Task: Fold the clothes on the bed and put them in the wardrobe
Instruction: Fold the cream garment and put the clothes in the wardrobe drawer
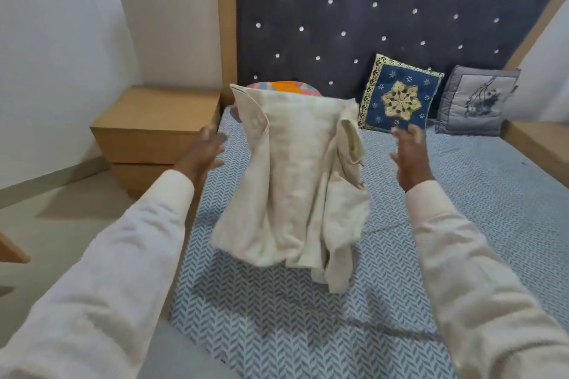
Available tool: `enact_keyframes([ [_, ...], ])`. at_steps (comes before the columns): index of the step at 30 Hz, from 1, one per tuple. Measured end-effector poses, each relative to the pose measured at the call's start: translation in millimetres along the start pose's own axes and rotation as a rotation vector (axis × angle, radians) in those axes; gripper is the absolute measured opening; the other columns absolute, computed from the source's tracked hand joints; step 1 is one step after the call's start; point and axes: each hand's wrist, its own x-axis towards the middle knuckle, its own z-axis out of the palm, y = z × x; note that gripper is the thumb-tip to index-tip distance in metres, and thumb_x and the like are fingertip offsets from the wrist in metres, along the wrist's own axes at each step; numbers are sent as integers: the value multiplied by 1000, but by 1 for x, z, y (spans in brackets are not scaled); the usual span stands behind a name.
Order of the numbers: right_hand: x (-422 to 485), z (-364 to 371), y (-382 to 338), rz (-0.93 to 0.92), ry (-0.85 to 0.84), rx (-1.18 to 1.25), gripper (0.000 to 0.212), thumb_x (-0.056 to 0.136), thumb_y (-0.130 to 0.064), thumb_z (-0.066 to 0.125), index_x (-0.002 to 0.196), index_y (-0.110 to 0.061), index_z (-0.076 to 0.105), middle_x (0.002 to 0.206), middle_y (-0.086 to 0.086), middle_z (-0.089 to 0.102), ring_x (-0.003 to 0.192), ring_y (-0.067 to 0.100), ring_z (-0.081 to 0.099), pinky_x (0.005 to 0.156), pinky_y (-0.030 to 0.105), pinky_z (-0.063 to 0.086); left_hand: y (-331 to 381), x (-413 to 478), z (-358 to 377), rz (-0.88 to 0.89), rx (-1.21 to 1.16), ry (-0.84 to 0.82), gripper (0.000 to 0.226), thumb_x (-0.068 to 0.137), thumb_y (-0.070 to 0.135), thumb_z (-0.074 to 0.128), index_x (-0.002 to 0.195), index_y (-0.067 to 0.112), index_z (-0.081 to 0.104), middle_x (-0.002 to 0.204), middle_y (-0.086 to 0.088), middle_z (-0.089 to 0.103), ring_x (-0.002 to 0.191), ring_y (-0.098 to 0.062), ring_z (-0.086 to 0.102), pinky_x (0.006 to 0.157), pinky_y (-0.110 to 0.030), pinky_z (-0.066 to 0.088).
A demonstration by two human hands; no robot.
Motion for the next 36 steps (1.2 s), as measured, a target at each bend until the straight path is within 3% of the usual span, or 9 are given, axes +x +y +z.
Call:
enact_keyframes([
  [4,-15,-9,89,171,-17,-236,13,81,-23,64,89,-14,57,96,12,54,83,22,54,74,34,47,-99,-12,-8,-218,474,-29,62,92,33,64,142,6,41,143,-15,47,129,-29,48,104,-40,41],
  [7,-53,-8,162,505,-250,-439,24,84,-28,74,82,-8,61,64,6,59,54,15,57,50,22,46,-153,-35,0,-283,606,-239,76,78,49,70,138,9,47,134,-4,53,129,-20,48,103,-31,39],
  [9,-66,-6,211,600,-293,-569,72,58,-48,88,110,-4,64,90,9,72,79,17,70,68,31,59,-172,-42,7,-371,608,-306,70,92,37,64,150,15,31,147,-4,41,137,-18,39,100,-27,37],
  [11,-76,-1,237,563,-205,-787,94,56,-52,85,131,-6,51,126,17,60,114,32,60,93,39,51,-184,-40,9,-419,652,-317,78,94,38,61,155,22,15,159,-6,25,143,-22,31,109,-32,35],
  [16,-71,-7,232,398,-102,-816,45,80,-25,68,122,-10,58,120,19,64,108,35,61,90,36,50,-191,-22,9,-333,808,-261,79,94,35,61,156,17,15,158,-12,24,140,-29,35,110,-36,35],
  [19,-54,-34,202,173,190,-842,31,77,-19,67,108,-16,65,109,18,66,102,36,62,82,38,47,-192,-7,13,-291,850,-235,79,92,29,62,155,16,16,158,-16,21,140,-31,35,112,-38,34],
  [24,-45,-85,190,28,538,-1039,49,67,-5,64,115,-15,58,119,22,55,113,42,48,92,52,38,-215,28,25,-318,680,-134,79,80,38,56,149,14,27,147,-17,38,127,-35,46,107,-46,40],
  [32,-62,-70,252,-7,-315,-1071,45,80,-21,74,122,-22,61,122,6,56,112,25,54,88,34,45,-220,35,36,-510,810,150,40,97,22,53,133,5,44,140,-23,32,114,-45,50,92,-44,42],
  [36,-60,-48,267,-20,-297,-1250,43,89,-31,63,131,-28,54,135,3,45,128,26,37,85,42,48,-225,42,29,-365,686,233,13,94,17,52,98,7,58,121,-20,49,81,-34,57,78,-38,51],
])
